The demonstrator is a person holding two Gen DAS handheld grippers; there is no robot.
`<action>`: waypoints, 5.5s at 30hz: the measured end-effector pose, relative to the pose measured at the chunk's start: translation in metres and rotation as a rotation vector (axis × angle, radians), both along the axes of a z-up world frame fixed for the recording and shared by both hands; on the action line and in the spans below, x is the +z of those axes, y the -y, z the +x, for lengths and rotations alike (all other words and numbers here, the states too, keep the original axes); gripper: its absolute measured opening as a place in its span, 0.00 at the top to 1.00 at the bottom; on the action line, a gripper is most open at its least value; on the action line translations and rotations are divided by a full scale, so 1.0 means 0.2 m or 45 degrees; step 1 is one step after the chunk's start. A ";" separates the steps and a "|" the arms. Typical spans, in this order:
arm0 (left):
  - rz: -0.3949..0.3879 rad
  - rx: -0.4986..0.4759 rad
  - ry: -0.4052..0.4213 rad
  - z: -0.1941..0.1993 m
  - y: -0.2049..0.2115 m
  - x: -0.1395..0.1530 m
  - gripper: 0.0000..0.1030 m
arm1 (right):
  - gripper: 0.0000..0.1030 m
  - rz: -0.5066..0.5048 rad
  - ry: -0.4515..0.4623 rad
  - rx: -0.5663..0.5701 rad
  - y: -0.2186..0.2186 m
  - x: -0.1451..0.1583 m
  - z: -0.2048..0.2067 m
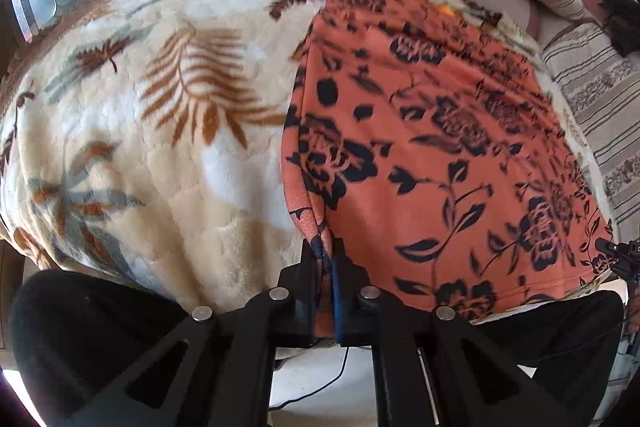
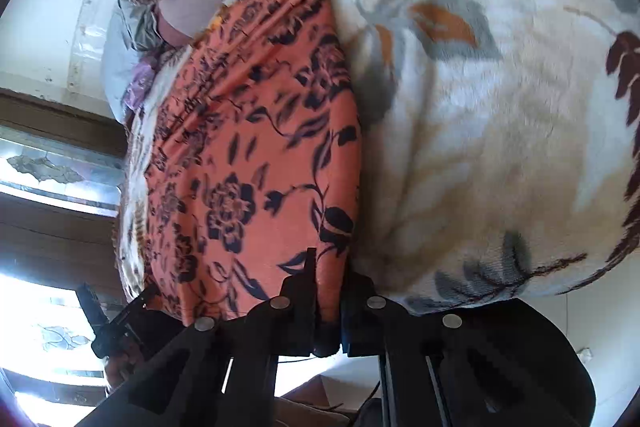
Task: Fold small clothes
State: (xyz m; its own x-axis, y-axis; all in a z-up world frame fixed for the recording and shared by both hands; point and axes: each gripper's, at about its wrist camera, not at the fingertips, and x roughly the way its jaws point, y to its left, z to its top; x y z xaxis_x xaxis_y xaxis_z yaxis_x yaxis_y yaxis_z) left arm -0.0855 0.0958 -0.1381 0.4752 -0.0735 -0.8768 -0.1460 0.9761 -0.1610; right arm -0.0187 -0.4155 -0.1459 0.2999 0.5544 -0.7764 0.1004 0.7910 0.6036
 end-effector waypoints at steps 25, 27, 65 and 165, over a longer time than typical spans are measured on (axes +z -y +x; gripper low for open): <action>-0.214 -0.018 0.403 1.29 -0.22 0.60 0.86 | 0.88 0.232 0.408 -0.107 -0.03 0.51 1.20; -0.164 0.008 0.348 1.58 -0.24 0.41 0.24 | 0.47 0.185 0.390 -0.098 -0.06 0.36 1.46; 0.068 -0.091 0.240 0.85 -0.19 0.28 0.57 | 0.25 -0.244 0.299 -0.030 -0.05 0.27 0.59; 0.230 -0.254 0.113 0.88 0.69 0.00 0.16 | 0.82 -0.382 0.228 0.004 -0.28 0.16 1.01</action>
